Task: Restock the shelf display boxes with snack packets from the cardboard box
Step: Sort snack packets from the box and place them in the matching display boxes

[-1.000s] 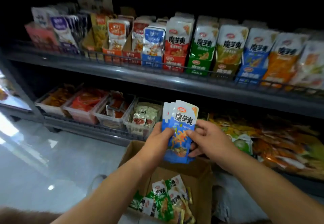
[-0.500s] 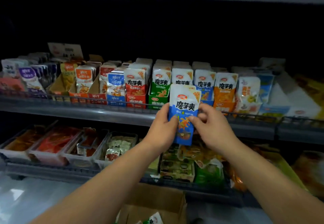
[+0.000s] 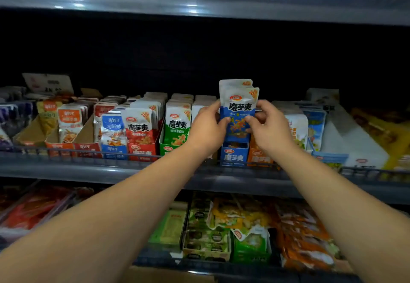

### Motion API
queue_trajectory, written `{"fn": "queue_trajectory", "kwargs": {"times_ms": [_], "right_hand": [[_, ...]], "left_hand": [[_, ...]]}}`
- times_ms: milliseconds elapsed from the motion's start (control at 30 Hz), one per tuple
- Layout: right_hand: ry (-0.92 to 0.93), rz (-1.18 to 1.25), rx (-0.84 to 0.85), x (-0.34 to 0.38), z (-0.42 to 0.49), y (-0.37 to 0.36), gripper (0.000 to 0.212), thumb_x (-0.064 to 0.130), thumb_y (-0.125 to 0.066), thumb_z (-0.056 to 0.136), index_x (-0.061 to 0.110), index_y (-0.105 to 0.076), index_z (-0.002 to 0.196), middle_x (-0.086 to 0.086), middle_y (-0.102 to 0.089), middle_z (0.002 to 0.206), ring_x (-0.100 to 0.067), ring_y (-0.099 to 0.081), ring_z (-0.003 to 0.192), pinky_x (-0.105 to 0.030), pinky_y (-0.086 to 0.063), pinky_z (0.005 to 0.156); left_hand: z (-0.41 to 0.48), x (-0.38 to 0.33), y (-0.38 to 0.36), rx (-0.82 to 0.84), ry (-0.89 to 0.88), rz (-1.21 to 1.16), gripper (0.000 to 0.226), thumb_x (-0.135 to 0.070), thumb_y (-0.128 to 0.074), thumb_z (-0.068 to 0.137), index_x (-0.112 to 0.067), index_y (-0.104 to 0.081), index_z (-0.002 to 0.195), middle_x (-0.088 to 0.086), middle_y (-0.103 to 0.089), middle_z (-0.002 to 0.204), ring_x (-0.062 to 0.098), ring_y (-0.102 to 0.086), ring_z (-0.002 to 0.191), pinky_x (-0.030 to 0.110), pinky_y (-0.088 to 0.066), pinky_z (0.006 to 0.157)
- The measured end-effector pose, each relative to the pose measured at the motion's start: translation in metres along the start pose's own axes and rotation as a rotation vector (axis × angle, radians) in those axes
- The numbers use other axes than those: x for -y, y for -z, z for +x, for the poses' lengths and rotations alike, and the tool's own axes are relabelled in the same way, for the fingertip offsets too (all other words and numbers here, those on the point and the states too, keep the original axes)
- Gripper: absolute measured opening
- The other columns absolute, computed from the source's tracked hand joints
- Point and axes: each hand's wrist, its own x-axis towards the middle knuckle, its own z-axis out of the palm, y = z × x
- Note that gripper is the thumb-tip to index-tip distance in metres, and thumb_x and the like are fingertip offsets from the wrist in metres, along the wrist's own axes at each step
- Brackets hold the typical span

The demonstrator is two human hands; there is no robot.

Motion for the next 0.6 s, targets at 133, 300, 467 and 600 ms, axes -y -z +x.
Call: {"fn": "queue_trajectory", "kwargs": {"times_ms": [133,300,467,600], "right_hand": [[-0.029,0.024,0.021,-0.013,-0.001,-0.005,0.022,0.014,-0.057,0.101,0.025,-0.055,0.121,0.018,-0.067,0.093,-0.002,-0.067,0.092,-0.010,-0.053,0.069],[-0.029,-0.016,0.019,-0.020,-0.003,-0.003,0.019,0.015,-0.056,0.102,0.025,-0.052,0.116,0.021,-0.064,0.089,0.015,-0.056,0.081,0.000,-0.043,0.060],[-0.055,-0.154,0.087,-0.026,-0.002,-0.004,0.026,0.016,-0.058,0.100,0.017,-0.055,0.126,0.004,-0.066,0.111,-0.006,-0.061,0.089,-0.011,-0.046,0.061],[-0.036,-0.327,0.089,-0.033,-0.005,-0.007,0.027,0.020,-0.062,0.097,0.015,-0.058,0.124,0.000,-0.063,0.112,-0.012,-0.060,0.088,-0.020,-0.046,0.070]], "left_hand": [[-0.006,0.009,-0.007,-0.040,0.022,-0.010,0.042,-0.024,-0.066,0.099,-0.028,-0.053,0.139,-0.002,-0.063,0.098,0.016,-0.064,0.090,0.043,-0.059,0.082],[-0.010,0.011,-0.015,-0.074,-0.009,0.012,0.051,-0.022,-0.065,0.100,-0.032,-0.047,0.147,-0.002,-0.062,0.097,0.017,-0.063,0.092,0.038,-0.058,0.081],[-0.012,0.018,-0.021,-0.007,-0.007,0.098,0.043,-0.019,-0.061,0.101,-0.028,-0.051,0.141,0.005,-0.067,0.114,0.024,-0.066,0.103,0.046,-0.060,0.086],[-0.015,0.020,-0.023,-0.011,-0.030,0.278,0.035,-0.022,-0.065,0.099,-0.019,-0.058,0.133,0.008,-0.060,0.120,0.027,-0.059,0.111,0.040,-0.053,0.092]]}}
